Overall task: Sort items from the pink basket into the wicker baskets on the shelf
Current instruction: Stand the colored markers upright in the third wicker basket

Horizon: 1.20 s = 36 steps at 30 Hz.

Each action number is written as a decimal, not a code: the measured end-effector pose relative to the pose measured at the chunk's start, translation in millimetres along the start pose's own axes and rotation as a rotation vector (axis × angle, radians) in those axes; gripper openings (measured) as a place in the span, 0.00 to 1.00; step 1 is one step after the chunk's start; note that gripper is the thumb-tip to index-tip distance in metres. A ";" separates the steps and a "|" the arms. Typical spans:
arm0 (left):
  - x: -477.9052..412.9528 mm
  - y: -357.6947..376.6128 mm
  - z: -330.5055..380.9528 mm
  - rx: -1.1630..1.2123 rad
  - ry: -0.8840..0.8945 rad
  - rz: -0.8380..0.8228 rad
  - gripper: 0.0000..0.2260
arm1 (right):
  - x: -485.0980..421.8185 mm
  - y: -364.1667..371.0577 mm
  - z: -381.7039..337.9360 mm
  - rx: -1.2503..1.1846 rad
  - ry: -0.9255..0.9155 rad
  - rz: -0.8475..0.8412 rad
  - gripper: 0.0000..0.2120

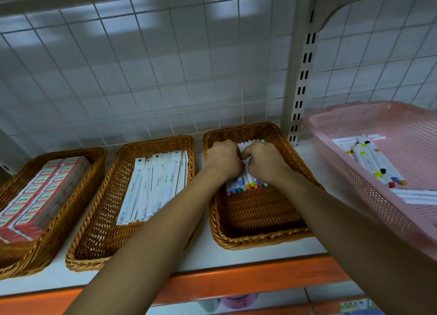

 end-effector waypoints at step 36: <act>29.6 9.3 8.2 -0.234 0.256 -0.082 0.28 | 30.5 -14.4 9.8 0.185 -0.023 -0.267 0.29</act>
Point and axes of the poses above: each hand's wrist, its own x-axis away from the middle knuckle, its own y-axis out of the palm, z = x × y, the point moved 3 cm from there along -x, towards the middle knuckle, and after that the axes turned 13 degrees about -y, right-handed, at the moved point
